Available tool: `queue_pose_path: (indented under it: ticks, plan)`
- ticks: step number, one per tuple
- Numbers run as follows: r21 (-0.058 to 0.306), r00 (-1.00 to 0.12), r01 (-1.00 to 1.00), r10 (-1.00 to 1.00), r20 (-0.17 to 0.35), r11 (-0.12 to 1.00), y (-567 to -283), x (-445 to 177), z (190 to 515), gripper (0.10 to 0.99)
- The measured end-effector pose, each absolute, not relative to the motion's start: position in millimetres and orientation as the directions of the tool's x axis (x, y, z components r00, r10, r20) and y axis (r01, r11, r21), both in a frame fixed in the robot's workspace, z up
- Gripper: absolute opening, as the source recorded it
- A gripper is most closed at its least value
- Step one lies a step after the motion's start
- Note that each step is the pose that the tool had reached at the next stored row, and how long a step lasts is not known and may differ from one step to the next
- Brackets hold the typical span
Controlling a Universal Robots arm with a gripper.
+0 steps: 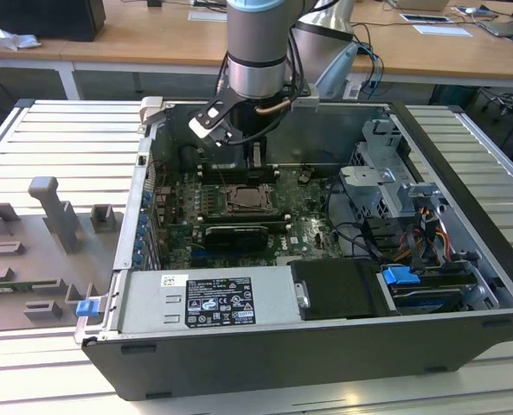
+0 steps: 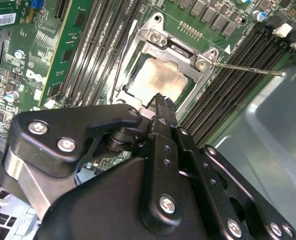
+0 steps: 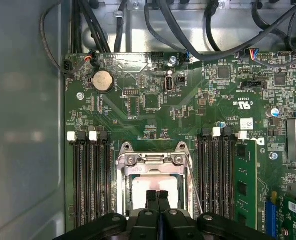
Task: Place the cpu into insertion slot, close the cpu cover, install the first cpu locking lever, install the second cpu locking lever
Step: 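Install the first cpu locking lever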
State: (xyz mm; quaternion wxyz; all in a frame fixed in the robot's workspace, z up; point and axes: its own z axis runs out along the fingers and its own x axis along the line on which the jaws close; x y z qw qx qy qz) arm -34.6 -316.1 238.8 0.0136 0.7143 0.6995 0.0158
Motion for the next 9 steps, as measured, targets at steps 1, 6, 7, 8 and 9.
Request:
queue_pose_path:
  ticks: [1, 6, 7, 8, 9]
  plan:
    - [0.042, 0.021, 0.999, 1.0, 0.003, -0.021, -316, -35, 240, 0.106]
    - [0.041, 0.021, 0.999, 1.0, 0.001, -0.021, -316, -35, 252, 0.106]
    - [0.041, 0.021, 0.999, 1.0, 0.001, -0.021, -316, -35, 256, 0.106]
    - [0.042, 0.021, 0.999, 1.0, 0.001, -0.021, -316, -35, 259, 0.106]
    - [0.042, 0.021, 0.999, 1.0, 0.001, -0.021, -316, -35, 262, 0.106]
